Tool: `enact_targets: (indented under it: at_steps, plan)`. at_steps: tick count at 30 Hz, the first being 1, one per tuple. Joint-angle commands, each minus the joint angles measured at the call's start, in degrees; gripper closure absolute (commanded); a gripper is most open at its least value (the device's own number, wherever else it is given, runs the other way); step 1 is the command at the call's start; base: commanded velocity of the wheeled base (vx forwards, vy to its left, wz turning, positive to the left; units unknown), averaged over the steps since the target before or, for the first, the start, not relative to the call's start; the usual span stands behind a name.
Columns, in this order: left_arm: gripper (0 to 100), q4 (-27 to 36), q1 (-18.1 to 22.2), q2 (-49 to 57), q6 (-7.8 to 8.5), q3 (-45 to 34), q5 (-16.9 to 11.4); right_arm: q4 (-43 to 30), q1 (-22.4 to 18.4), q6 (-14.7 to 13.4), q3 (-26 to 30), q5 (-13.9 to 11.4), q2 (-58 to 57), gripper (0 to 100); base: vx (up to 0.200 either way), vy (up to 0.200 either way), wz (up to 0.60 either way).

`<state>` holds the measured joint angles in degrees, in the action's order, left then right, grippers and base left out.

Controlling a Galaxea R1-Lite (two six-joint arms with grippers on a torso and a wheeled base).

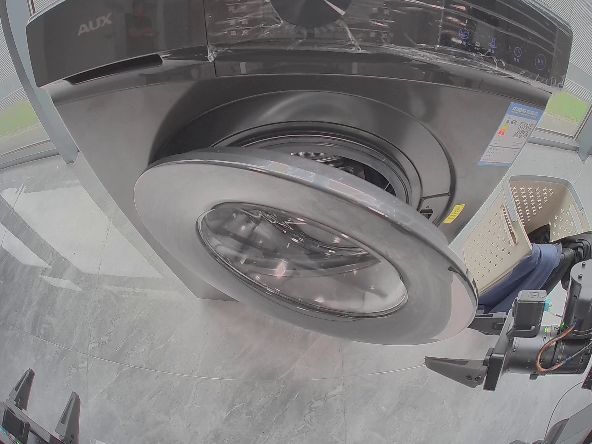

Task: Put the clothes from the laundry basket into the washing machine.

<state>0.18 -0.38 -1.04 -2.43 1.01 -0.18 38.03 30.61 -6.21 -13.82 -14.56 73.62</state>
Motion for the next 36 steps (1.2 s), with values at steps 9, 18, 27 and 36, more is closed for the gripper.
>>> enact_targets:
  at_steps: [9,18,27,36]
  plan:
    - [0,-0.01,-0.06,1.04,0.05,-0.92,0.01,7.84,-2.93,-0.21,-2.26,0.23,4.69,0,-0.044,0.0,0.0]
    - [0,-0.01,0.03,1.04,-0.04,-0.92,0.01,11.18,1.29,-0.47,1.34,0.05,5.75,0,-0.089,0.0,0.0]
    - [0,-0.01,0.03,1.04,-0.04,-0.92,0.01,11.01,1.47,0.49,6.88,-0.12,3.99,0,0.0,0.0,0.0]
    - [0,-0.01,-0.06,1.04,-0.04,-0.92,0.01,10.13,1.03,4.27,12.95,-0.12,4.08,0,0.0,0.0,0.0]
